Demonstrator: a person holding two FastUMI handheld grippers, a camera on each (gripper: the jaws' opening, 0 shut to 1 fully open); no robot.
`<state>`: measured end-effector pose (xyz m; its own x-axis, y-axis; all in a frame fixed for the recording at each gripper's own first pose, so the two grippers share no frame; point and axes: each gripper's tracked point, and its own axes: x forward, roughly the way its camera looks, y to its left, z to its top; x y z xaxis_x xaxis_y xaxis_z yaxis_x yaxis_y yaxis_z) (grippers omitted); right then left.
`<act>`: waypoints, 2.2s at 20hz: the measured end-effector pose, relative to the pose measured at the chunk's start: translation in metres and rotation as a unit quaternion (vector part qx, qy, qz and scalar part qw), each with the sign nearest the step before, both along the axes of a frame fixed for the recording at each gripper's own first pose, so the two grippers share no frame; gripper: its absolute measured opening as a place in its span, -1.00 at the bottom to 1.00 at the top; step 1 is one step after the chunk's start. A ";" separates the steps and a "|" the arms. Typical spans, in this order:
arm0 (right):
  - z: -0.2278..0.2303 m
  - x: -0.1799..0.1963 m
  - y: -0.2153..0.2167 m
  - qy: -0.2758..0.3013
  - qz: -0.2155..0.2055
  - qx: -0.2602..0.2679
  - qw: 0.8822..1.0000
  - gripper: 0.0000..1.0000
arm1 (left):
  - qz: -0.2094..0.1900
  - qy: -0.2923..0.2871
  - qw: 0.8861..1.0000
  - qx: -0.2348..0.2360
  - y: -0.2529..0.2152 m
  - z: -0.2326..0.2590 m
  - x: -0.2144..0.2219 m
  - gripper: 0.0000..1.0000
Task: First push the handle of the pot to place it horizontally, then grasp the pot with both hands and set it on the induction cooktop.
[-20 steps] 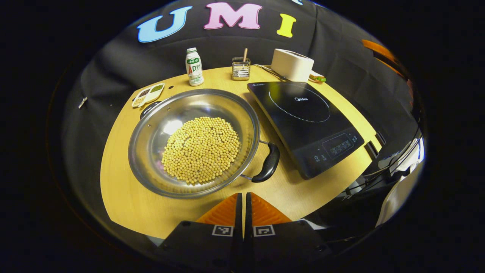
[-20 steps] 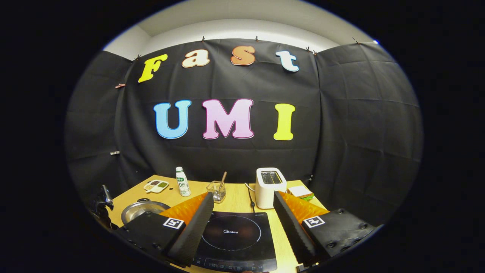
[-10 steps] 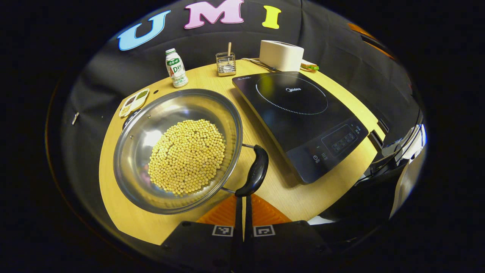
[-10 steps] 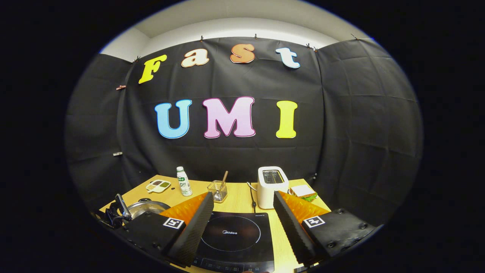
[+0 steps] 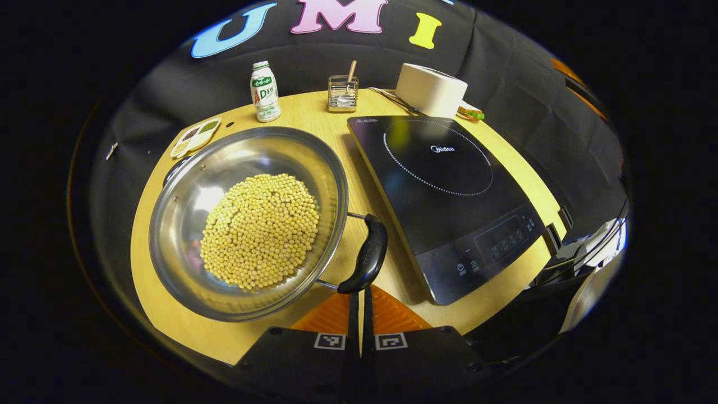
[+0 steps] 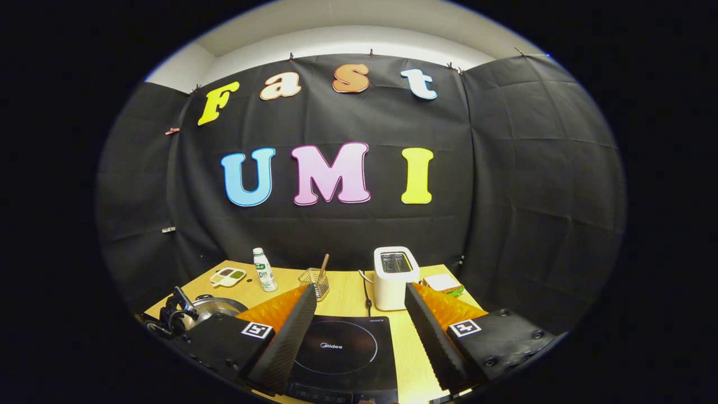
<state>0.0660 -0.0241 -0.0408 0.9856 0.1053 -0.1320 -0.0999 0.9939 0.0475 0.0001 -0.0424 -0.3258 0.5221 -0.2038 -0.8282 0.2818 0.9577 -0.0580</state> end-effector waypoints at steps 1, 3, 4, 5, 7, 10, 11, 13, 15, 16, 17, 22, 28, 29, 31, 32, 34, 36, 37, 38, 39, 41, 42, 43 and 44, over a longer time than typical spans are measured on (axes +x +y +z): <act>0.000 0.000 -0.002 -0.001 -0.002 0.000 1.000 0.96 | -0.001 -0.001 1.000 -0.004 -0.003 0.001 0.004 -0.91; 0.000 0.002 -0.006 -0.001 -0.006 0.002 1.000 0.96 | -0.004 -0.004 1.000 -0.005 -0.008 0.004 0.014 -0.91; -0.001 0.003 -0.007 0.000 -0.008 0.003 1.000 0.96 | -0.005 -0.005 1.000 -0.006 -0.010 0.003 0.019 -0.90; -0.001 0.003 -0.009 -0.001 -0.011 0.003 1.000 0.96 | -0.005 -0.006 1.000 -0.007 -0.011 0.004 0.023 -0.90; 0.000 0.004 -0.014 -0.003 -0.016 0.002 1.000 0.96 | -0.007 -0.007 1.000 -0.009 -0.015 0.005 0.031 -0.91; 0.001 0.005 -0.021 -0.005 -0.024 0.001 1.000 0.96 | -0.011 -0.007 1.000 -0.010 -0.018 0.005 0.043 -0.90; 0.000 0.004 -0.022 -0.003 -0.026 0.002 1.000 0.96 | -0.009 -0.006 1.000 -0.015 -0.020 0.005 0.046 -0.90; 0.000 0.003 -0.023 -0.001 -0.028 0.001 1.000 0.96 | -0.005 -0.006 1.000 -0.020 -0.021 0.006 0.053 -0.91; 0.001 0.000 -0.024 -0.002 -0.027 -0.001 1.000 0.96 | -0.007 -0.009 1.000 -0.020 -0.022 0.006 0.060 -0.90; 0.001 0.000 -0.022 -0.003 -0.026 -0.003 1.000 0.96 | -0.010 -0.013 1.000 -0.021 -0.024 0.006 0.063 -0.89; 0.002 -0.001 -0.022 -0.003 -0.026 -0.005 1.000 0.96 | -0.011 -0.014 1.000 -0.021 -0.024 0.006 0.066 -0.89; 0.002 -0.003 -0.022 -0.003 -0.028 -0.009 1.000 0.96 | -0.018 -0.020 1.000 -0.012 -0.028 0.007 0.080 -0.89; 0.000 -0.005 -0.030 0.000 -0.039 -0.016 0.999 0.96 | -0.027 -0.031 0.999 -0.003 -0.031 0.009 0.100 -0.89; 0.000 -0.007 -0.031 0.000 -0.041 -0.017 0.999 0.96 | -0.030 -0.032 0.999 -0.001 -0.031 0.010 0.103 -0.89; 0.001 -0.007 -0.035 -0.001 -0.045 -0.019 0.999 0.96 | -0.030 -0.035 0.999 0.001 -0.031 0.010 0.108 -0.90; 0.000 -0.008 -0.036 0.000 -0.047 -0.020 0.999 0.96 | -0.030 -0.037 0.999 0.002 -0.031 0.010 0.111 -0.91; 0.000 -0.007 -0.038 0.000 -0.051 -0.021 0.999 0.96 | -0.029 -0.040 0.999 0.004 -0.031 0.010 0.115 -0.90; 0.000 -0.008 -0.040 0.001 -0.052 -0.022 0.998 0.96 | -0.027 -0.042 0.999 0.003 -0.031 0.010 0.119 -0.90; 0.000 -0.008 -0.040 0.002 -0.052 -0.022 0.998 0.96 | -0.024 -0.042 0.999 -0.001 -0.032 0.011 0.119 -0.90; -0.001 -0.009 -0.040 0.003 -0.052 -0.022 0.998 0.96 | -0.021 -0.044 0.999 -0.005 -0.033 0.012 0.120 -0.87; -0.001 -0.010 -0.039 0.004 -0.051 -0.024 0.998 0.96 | -0.018 -0.047 0.999 -0.010 -0.035 0.014 0.119 -0.89; -0.003 -0.010 -0.039 0.007 -0.051 -0.025 0.998 0.96 | -0.017 -0.053 0.998 -0.016 -0.037 0.017 0.116 -0.89; -0.004 -0.010 -0.037 0.010 -0.049 -0.024 0.998 0.96 | -0.017 -0.059 0.998 -0.021 -0.038 0.021 0.114 -0.89; -0.006 -0.010 -0.035 0.013 -0.047 -0.023 0.999 0.96 | -0.015 -0.066 0.997 -0.026 -0.039 0.025 0.112 -0.89; -0.007 -0.009 -0.032 0.015 -0.044 -0.024 0.999 0.96 | -0.013 -0.075 0.997 -0.032 -0.039 0.030 0.109 -0.89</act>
<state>0.0570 -0.0566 -0.0480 0.9863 0.0105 -0.1647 -0.0103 0.9999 0.0019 0.1091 -0.0814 -0.2957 0.6326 -0.2690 -0.7262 0.3166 0.9456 -0.0746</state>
